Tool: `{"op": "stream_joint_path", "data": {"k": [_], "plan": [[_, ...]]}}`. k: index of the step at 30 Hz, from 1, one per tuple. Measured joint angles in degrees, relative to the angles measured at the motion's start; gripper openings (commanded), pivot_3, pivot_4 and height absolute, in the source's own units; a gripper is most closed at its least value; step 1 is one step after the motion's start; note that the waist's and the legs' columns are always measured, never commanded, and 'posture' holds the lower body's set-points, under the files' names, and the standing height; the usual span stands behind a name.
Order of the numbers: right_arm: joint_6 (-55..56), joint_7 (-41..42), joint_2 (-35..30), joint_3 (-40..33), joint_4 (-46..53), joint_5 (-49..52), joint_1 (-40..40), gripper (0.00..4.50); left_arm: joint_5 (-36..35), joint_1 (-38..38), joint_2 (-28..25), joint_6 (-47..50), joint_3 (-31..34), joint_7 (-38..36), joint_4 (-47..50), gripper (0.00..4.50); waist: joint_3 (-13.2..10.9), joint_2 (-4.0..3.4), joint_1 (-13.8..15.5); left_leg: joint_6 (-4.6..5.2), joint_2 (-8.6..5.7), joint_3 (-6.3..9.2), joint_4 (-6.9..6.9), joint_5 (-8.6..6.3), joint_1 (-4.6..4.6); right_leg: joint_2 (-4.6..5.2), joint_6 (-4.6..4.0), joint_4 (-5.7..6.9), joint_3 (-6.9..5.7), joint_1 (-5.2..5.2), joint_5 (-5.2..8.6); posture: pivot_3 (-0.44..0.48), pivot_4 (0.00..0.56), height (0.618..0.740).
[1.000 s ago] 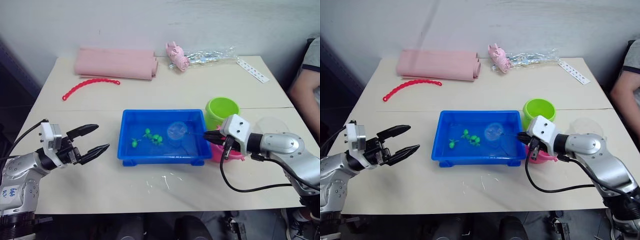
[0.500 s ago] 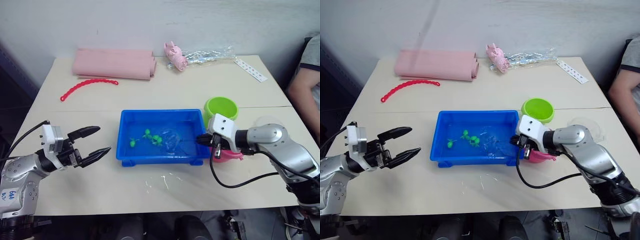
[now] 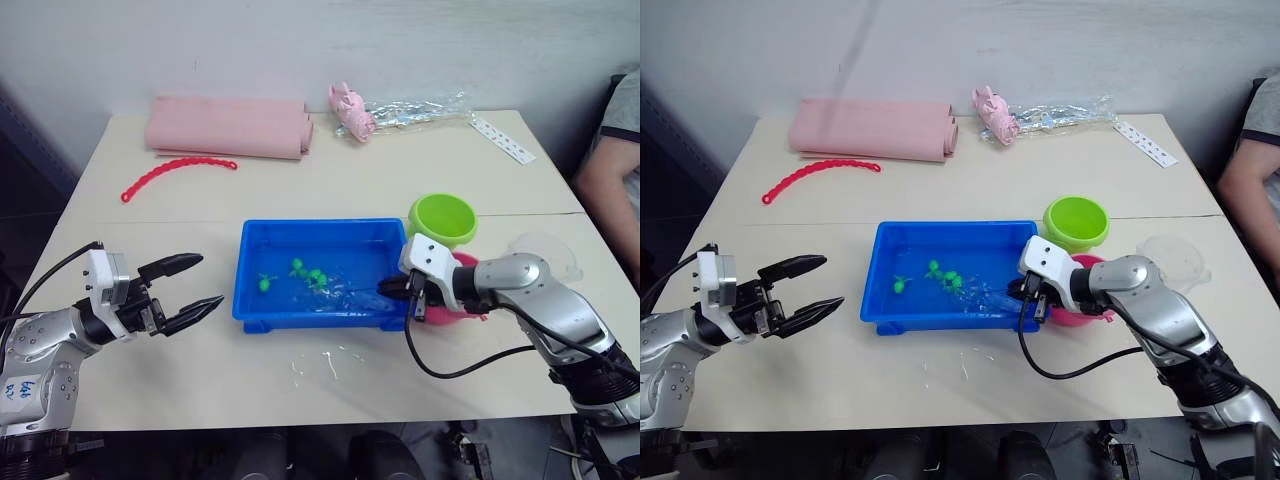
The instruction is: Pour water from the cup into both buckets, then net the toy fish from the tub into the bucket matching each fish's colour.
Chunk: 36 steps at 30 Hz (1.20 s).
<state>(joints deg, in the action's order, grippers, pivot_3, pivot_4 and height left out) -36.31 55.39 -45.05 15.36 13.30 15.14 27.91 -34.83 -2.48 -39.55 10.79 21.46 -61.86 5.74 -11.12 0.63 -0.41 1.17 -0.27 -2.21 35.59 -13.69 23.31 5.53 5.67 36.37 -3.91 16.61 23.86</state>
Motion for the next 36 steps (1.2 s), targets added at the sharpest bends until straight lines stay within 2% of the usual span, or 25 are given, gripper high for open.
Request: {"op": "stream_joint_path", "data": {"k": [23,36], "plan": [[3.8,0.18,0.65,-4.56,0.74,0.14,-4.66,0.0,0.78,-2.49,0.14,-1.44,-1.39,-0.51,-2.47,4.47,-0.01,-0.01,0.04,-0.02,0.0,-0.01,-0.07,-0.02,0.0,-0.01,0.0,-0.12,0.0,0.0,0.0,0.0,0.15,0.74],[3.32,0.43,-0.37,-7.32,4.56,2.06,-8.13,0.0,1.19,-3.74,0.25,-2.79,-2.38,-2.02,-5.66,4.47,-0.02,0.0,0.12,-0.02,0.0,-0.02,-0.19,-0.02,0.0,-0.02,0.0,-0.25,-0.02,-0.01,0.0,0.0,0.15,0.74]]}}
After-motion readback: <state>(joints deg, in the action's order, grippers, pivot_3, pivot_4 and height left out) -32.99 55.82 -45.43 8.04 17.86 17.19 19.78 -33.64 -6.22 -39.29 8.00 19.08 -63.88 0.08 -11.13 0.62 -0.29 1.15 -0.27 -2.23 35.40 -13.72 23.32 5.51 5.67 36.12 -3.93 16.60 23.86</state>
